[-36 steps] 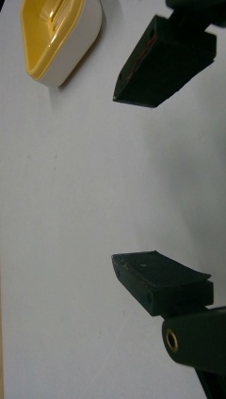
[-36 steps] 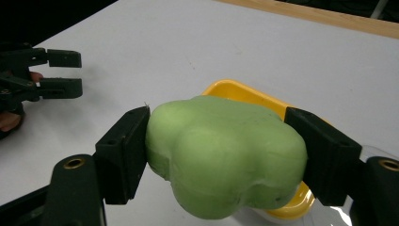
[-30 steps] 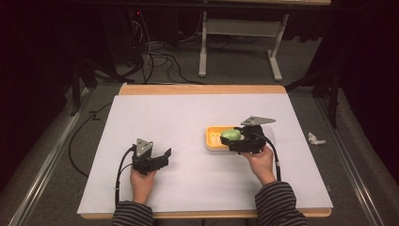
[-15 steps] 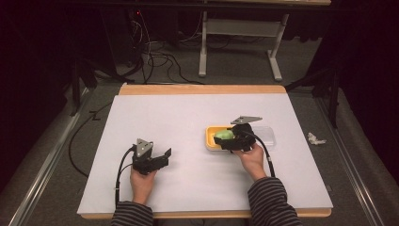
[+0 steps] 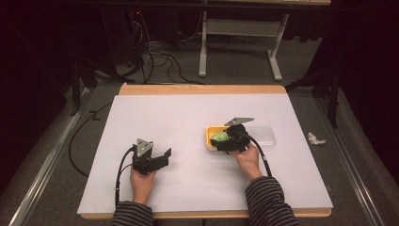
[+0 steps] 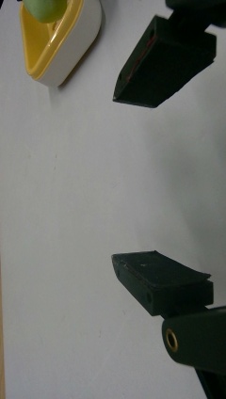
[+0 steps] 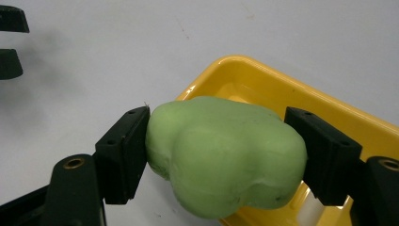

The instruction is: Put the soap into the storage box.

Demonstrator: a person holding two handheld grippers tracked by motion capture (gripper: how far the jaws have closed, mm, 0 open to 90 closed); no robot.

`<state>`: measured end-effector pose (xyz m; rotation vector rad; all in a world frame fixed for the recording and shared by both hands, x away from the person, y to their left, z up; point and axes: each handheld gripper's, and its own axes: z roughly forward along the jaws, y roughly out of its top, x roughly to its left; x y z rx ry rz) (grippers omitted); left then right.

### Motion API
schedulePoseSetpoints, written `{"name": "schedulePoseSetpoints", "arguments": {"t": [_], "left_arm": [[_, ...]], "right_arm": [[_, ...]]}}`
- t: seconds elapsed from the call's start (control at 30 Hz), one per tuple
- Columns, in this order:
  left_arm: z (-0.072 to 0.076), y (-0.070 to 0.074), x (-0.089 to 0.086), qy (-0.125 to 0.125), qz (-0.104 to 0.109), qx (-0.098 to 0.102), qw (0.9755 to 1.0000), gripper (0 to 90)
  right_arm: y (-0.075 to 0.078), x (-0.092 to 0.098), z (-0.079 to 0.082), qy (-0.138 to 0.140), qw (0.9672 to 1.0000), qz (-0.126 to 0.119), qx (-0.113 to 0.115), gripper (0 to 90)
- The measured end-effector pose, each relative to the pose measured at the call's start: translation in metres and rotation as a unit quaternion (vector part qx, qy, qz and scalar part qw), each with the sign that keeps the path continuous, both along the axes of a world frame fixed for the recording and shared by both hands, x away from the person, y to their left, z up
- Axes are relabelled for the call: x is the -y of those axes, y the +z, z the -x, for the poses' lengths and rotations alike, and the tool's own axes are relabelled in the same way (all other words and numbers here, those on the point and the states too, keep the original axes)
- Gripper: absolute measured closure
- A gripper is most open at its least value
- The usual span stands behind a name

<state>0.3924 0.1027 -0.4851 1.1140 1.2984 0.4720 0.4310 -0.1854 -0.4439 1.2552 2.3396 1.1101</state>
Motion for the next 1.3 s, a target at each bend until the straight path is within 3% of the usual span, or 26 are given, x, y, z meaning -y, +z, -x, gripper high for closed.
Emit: {"name": "schedulePoseSetpoints", "arguments": {"t": [0.57,1.1,1.3], "left_arm": [[0.000,0.000,0.000,0.000,0.000,0.001,1.0000,19.6],[0.000,0.000,0.000,0.000,-0.001,0.000,1.0000,19.6],[0.000,0.000,0.000,0.000,-0.001,0.000,1.0000,19.6]], "right_arm": [[-0.008,0.001,-0.005,-0.019,0.9996,0.020,-0.009,26.4],[-0.010,0.007,-0.009,-0.027,0.9993,0.011,-0.025,26.0],[-0.013,0.009,-0.010,-0.046,0.9983,0.030,-0.021,25.1]]}}
